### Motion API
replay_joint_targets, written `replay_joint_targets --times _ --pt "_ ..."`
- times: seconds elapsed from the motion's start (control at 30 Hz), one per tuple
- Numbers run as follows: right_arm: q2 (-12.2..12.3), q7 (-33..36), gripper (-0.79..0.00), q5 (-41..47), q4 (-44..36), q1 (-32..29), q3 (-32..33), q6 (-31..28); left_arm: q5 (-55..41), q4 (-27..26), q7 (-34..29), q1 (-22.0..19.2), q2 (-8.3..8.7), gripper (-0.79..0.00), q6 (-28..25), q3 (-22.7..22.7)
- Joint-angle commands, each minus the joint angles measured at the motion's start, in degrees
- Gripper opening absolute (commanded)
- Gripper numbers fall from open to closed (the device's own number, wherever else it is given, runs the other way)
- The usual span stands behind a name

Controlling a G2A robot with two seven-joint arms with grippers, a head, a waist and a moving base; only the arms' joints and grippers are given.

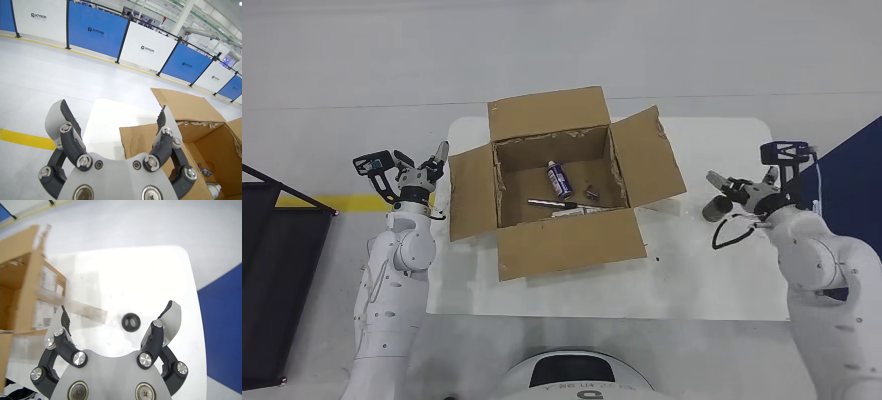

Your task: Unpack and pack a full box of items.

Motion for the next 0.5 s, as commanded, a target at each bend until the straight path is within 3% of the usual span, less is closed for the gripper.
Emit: replay_joint_targets --times 0.0,0.13,0.3,0.47 --pt "-0.03 -0.72 0.000 1.70 -2.76 0.13 -0.26 -1.99 0.01 0.00 0.00 0.00 0.00 0.000 -0.01 0.00" --pt "0.21 1.55 0.000 4.65 -4.74 4.40 -2.92 -7.72 0.01 0.00 0.00 0.00 0.00 0.000 -0.01 0.00" --pt "0.37 8.51 0.000 9.78 -0.96 15.79 -10.68 -12.74 0.01 0.00 0.00 0.00 0.00 0.000 -0.01 0.00" --pt "0.37 8.51 0.000 9.78 -0.96 15.79 -10.68 -12.74 0.01 0.00 0.00 0.00 0.00 0.000 -0.01 0.00"
